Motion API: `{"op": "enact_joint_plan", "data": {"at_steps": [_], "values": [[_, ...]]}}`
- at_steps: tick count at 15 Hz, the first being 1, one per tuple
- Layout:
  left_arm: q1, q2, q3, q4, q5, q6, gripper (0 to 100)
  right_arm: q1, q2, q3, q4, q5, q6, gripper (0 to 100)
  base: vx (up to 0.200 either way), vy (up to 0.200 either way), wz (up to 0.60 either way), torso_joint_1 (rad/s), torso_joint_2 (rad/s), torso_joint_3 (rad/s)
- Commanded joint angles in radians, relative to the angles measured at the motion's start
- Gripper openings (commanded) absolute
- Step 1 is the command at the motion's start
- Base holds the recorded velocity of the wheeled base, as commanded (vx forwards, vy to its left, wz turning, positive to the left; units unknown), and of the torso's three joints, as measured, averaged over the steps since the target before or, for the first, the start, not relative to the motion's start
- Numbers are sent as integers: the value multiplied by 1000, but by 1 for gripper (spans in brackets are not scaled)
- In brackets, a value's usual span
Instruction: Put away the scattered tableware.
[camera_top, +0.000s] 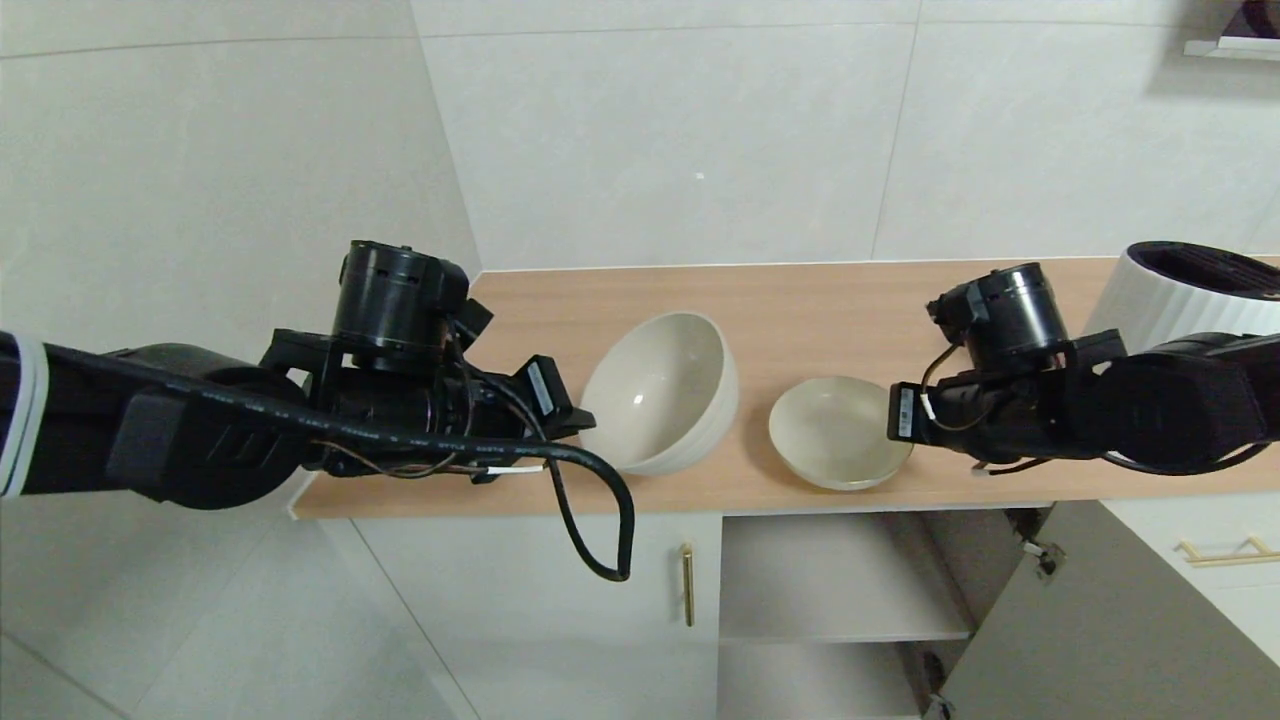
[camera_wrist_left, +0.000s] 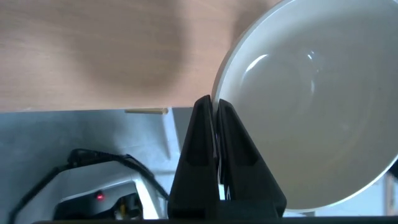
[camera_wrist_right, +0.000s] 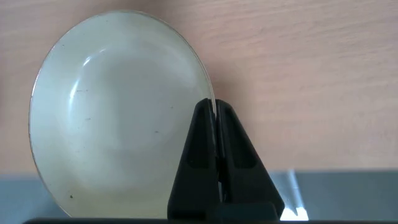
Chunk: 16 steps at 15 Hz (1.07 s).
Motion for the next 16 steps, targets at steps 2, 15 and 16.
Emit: {"op": "enact_joint_plan", "data": {"at_steps": [2,15,16], "values": [[-17,-71,69,2,0,44,0,1,-162,77,51,78,-6,0,0,0,0,0,0,0],[-61,-176,148,147,7,238,0,4,-320,229,253,361,-114,0,0,0,0,0,0,0],[-63,-166,148,147,7,238,0,4,-315,234,241,361,-114,0,0,0,0,0,0,0]]}}
